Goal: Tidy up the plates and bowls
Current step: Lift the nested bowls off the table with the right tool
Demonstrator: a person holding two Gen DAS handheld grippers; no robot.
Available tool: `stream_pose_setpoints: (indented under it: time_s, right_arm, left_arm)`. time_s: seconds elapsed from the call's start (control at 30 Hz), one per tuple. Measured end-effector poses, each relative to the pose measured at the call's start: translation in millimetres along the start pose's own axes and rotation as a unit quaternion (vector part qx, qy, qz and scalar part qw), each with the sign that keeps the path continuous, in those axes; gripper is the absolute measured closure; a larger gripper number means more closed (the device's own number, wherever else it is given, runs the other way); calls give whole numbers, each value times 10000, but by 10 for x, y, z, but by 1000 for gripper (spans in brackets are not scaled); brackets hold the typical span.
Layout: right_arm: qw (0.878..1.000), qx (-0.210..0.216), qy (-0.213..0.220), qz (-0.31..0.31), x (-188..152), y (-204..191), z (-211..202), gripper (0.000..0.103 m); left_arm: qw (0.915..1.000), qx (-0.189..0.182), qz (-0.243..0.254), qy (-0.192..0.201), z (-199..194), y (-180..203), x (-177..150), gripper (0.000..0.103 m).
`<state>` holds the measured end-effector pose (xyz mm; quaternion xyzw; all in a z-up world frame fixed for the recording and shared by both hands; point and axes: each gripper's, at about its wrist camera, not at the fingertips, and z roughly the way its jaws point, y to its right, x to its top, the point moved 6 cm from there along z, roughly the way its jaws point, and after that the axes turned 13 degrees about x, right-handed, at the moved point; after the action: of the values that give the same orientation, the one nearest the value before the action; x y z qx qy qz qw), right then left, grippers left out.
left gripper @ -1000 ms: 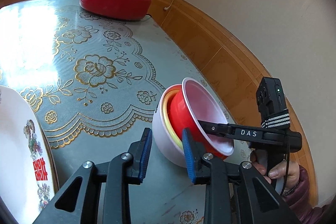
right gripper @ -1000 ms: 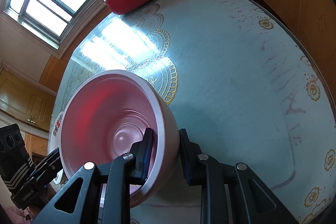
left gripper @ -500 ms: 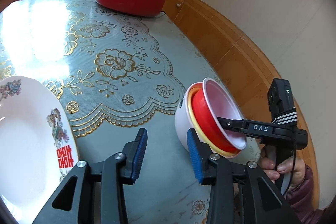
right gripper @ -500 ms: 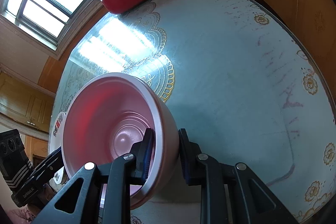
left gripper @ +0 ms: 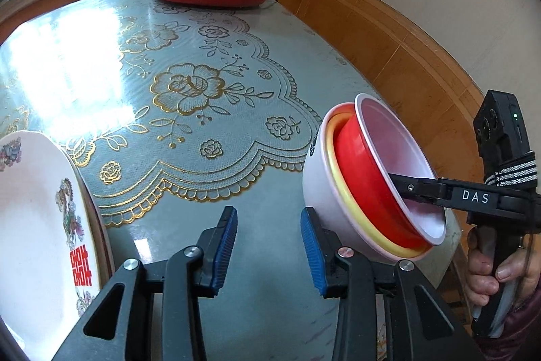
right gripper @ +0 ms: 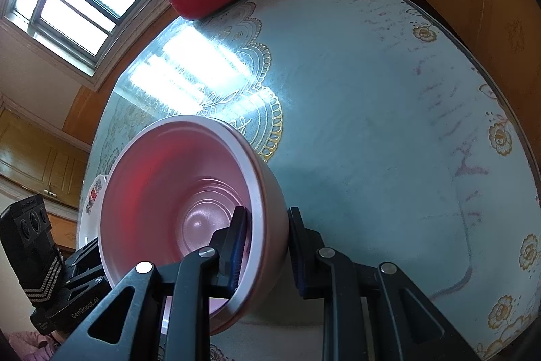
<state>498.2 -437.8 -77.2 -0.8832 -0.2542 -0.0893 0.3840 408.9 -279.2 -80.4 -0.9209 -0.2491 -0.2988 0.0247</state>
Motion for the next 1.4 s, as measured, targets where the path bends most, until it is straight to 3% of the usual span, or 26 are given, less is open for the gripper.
stream_pose_setpoints:
  time_s: [0.4, 0.57, 0.7, 0.77, 0.83, 0.9, 1.0, 1.13, 1.27, 1.33, 1.4]
  right_arm:
    - [9998, 179, 0, -3, -21, -15, 24, 81]
    - [9998, 208, 6, 22, -6, -7, 59, 81]
    - [9995, 270, 49, 175, 19, 49, 62, 81]
    - [9989, 342, 76, 302, 29, 77, 63, 80]
    - [9982, 406, 107, 435, 31, 107, 60, 80]
    - [9982, 373, 157, 442, 34, 128, 37, 80]
    - [9984, 325, 179, 419, 36, 137, 5, 80]
    - [9989, 252, 207, 339, 53, 117, -1, 80]
    - [9993, 214, 191, 221, 65, 70, 21, 80]
    - [9995, 231, 134, 152, 65, 37, 54, 80]
    - [9996, 248, 108, 128, 67, 14, 79, 80]
  left_arm:
    - [9998, 106, 83, 138, -58, -17, 14, 69]
    - [9985, 371, 308, 245, -55, 50, 29, 74]
    - [9994, 275, 207, 99, 90, 59, 6, 72]
    - [9996, 241, 163, 68, 165, 68, -19, 69]
    - [9999, -23, -85, -85, 213, 53, -64, 65]
    - [9998, 6, -216, -27, 155, 11, -75, 52]
    - [9993, -43, -338, 146, 28, -61, -57, 38]
    - [9970, -274, -470, 543, -249, -96, 48, 37]
    - [9921, -752, -527, 850, -455, -20, 166, 15]
    - [9918, -914, -419, 791, -438, 103, 231, 13]
    - [9931, -825, -229, 802, -384, 222, 281, 13]
